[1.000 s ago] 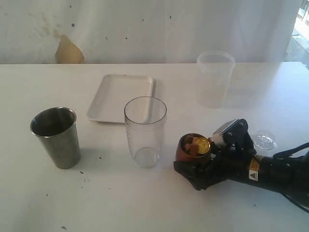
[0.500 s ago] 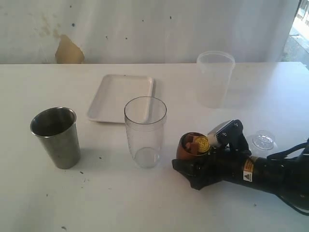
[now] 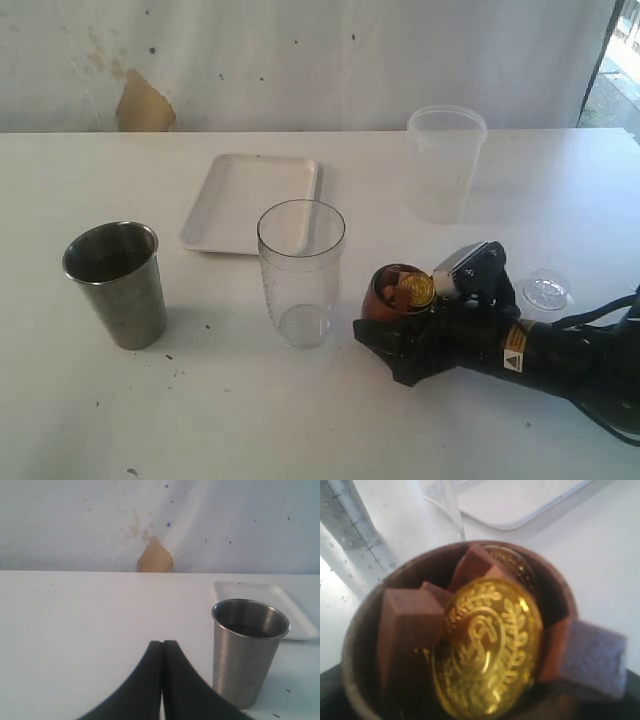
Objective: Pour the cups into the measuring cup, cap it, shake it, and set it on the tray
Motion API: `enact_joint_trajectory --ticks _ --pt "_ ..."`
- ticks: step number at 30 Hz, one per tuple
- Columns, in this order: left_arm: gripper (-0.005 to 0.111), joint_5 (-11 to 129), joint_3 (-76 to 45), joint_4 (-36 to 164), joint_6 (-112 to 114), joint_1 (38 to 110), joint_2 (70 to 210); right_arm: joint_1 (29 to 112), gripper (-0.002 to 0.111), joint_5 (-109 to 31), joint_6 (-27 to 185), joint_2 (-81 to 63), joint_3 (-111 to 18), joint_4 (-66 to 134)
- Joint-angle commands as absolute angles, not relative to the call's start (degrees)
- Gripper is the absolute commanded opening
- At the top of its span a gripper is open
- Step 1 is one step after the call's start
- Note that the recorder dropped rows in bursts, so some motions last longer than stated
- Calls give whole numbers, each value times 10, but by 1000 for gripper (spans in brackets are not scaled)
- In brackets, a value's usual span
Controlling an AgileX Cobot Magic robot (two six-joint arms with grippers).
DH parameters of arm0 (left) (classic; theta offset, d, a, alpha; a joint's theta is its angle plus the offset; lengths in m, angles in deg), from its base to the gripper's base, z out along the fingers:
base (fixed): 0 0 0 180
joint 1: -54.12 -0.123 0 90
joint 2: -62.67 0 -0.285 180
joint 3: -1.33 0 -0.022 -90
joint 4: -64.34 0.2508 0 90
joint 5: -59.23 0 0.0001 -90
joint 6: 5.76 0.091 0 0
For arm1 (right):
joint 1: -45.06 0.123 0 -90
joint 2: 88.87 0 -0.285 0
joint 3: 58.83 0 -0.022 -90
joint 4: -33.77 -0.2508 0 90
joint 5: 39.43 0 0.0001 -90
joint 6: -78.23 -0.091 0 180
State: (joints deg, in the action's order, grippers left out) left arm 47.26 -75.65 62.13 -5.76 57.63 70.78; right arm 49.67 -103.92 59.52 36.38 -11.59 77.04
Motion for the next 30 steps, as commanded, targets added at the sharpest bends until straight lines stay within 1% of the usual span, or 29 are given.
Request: enact_joint_trajectory --ticks 1,7,11,15,20,23,30 --pt "0 480 -759 623 -58 577 705 497 0 -1042 603 338 -118 741" --pt "0 480 -759 623 -58 577 705 497 0 -959 596 221 -121 698" --pt "0 480 -759 623 -58 577 705 497 0 -865 519 143 -155 702" --pt "0 480 -759 623 -58 577 705 497 0 -792 431 99 -217 787" --pt "0 480 -759 623 -58 577 705 506 0 -710 313 85 -302 925" --pt "0 480 -759 623 -58 577 705 528 0 -656 309 85 -335 960" --pt "0 480 -759 623 -58 577 705 569 0 -640 346 104 -386 970"
